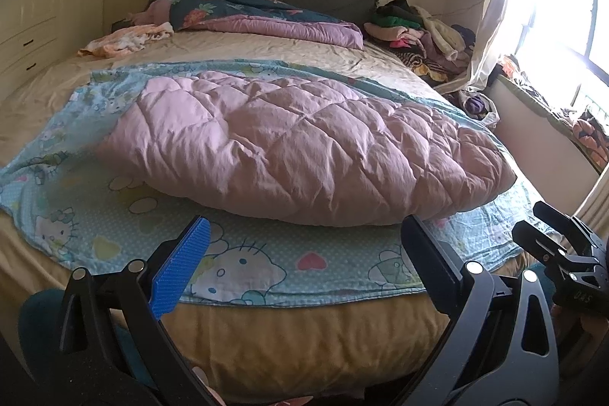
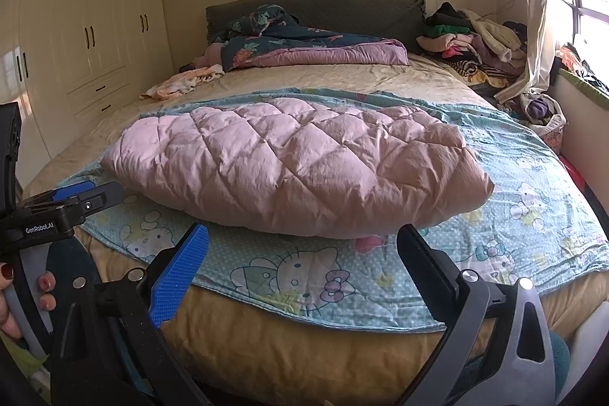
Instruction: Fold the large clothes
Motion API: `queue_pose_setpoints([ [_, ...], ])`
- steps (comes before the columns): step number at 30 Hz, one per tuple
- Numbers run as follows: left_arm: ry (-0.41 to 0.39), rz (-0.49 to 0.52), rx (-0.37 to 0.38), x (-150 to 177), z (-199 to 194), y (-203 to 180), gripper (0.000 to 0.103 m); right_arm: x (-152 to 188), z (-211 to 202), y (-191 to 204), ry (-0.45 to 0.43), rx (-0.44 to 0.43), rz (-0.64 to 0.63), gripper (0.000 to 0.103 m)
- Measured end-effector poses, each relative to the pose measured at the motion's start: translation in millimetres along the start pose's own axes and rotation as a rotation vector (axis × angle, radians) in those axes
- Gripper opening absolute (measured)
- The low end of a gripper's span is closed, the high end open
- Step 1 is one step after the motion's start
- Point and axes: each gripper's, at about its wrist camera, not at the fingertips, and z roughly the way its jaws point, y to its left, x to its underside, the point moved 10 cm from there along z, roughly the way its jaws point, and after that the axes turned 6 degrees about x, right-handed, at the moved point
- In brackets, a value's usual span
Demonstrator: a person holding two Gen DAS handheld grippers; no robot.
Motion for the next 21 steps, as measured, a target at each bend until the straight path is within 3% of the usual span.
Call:
queue_pose_setpoints([
  [21, 0.0, 0.0, 0.0, 0.1, -0.5, 0.1, 0.094, -0.4, -0.9, 1.2, -0.004, 0.001, -0.004, 0.099],
])
